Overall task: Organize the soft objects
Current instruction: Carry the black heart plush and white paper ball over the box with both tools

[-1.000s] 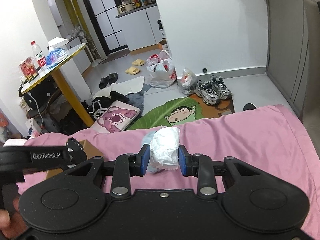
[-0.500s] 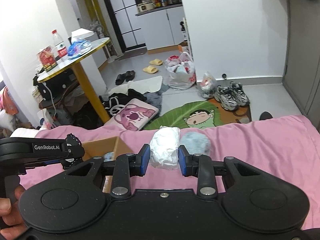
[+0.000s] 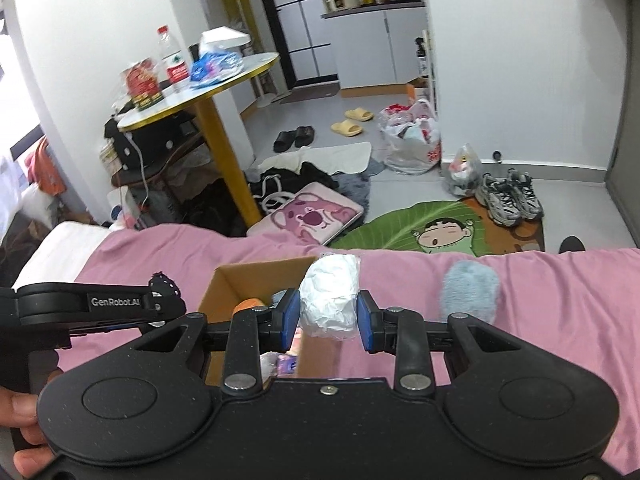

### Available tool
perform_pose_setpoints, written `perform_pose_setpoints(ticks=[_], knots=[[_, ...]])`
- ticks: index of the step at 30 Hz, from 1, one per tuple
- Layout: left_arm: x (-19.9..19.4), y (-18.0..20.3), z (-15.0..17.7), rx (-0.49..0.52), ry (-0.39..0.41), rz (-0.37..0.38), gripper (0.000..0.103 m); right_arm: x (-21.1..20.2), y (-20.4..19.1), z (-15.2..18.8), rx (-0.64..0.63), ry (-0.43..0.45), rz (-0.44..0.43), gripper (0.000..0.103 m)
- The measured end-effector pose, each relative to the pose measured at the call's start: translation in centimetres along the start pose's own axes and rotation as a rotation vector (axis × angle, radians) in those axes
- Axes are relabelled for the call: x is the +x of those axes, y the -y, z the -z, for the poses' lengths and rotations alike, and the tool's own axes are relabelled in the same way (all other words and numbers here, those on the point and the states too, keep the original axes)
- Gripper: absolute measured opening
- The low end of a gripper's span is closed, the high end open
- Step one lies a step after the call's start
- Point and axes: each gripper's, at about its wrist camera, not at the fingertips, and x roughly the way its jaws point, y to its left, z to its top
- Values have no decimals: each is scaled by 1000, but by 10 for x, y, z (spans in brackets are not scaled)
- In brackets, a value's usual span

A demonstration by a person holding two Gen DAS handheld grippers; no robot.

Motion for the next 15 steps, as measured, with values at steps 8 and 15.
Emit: perform_pose_setpoints(ticks=[8,15], knots=[[18,-23,1,-13,-54,15,36,14,-20,8,-7,-35,-12,31],[44,-36,7,-1,-120,14,36,27,-30,15,1,-68,-21,31]])
